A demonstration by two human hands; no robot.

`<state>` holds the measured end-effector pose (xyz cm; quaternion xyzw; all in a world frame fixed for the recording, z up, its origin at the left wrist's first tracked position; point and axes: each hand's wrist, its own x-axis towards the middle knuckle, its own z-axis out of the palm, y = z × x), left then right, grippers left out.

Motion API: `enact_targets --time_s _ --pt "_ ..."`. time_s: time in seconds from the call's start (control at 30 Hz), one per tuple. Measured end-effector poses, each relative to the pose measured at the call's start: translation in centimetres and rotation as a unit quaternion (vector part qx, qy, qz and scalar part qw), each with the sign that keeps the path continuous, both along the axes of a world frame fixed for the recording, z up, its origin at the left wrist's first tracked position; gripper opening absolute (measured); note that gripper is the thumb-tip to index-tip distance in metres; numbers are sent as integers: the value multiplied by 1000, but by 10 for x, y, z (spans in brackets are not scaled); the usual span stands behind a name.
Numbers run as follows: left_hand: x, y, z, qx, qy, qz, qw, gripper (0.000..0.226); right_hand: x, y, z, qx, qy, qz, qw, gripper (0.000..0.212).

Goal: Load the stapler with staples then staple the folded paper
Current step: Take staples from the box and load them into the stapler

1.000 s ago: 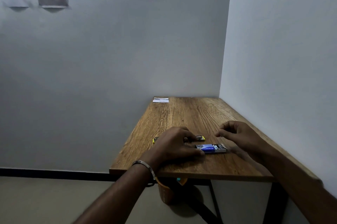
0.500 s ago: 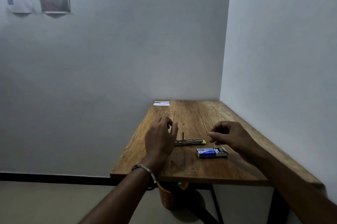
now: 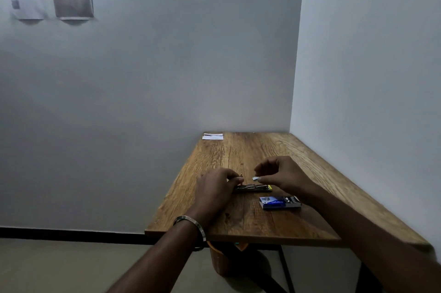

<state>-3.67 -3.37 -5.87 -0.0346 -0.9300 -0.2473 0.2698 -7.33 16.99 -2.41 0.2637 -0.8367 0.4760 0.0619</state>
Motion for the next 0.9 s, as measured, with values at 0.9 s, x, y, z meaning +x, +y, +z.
enact_targets --time_s 0.9 --pt "2 -3 -1 7 -29 -58 998 21 -12 -13 -10 22 -85 -7 996 56"
